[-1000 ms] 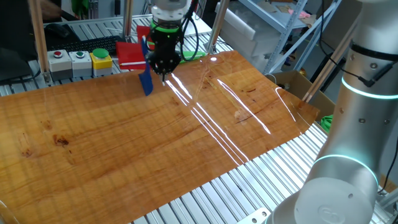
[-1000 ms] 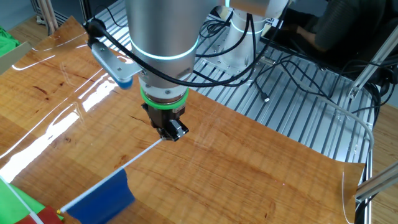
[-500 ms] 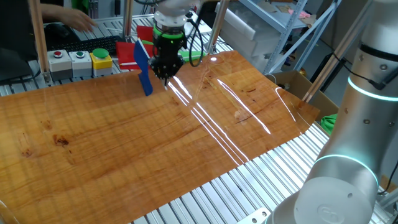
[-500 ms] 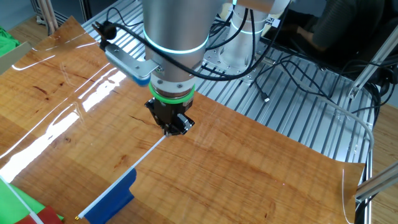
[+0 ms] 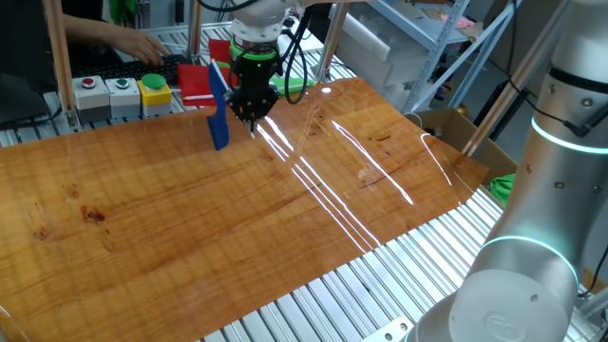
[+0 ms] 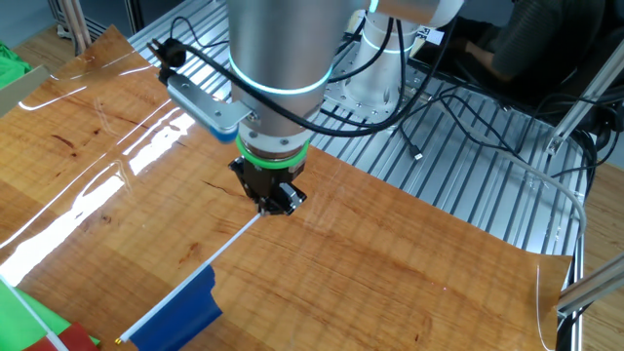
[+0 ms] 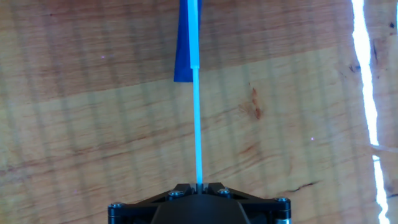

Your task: Wave the flag

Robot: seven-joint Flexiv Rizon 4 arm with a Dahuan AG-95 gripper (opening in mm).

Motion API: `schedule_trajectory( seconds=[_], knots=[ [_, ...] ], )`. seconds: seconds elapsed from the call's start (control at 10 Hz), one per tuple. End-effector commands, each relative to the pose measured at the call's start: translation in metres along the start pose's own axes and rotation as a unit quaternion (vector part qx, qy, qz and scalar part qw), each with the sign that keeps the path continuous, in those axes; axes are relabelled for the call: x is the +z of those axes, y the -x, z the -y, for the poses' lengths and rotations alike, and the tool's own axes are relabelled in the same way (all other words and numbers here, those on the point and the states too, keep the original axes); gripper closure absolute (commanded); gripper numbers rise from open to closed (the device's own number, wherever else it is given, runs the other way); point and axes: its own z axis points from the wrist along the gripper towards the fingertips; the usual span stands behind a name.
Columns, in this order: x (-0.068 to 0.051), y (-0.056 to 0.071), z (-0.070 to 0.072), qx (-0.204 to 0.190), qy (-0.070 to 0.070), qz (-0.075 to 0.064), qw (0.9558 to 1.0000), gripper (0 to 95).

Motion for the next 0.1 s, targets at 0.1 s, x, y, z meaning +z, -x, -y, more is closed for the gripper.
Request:
schedule_trajectory(
  seconds=[0.1],
  knots=[
    [-0.001,-0.0002,-0.0007,0.0,-0.003,0.001,1.0,95.0]
  ],
)
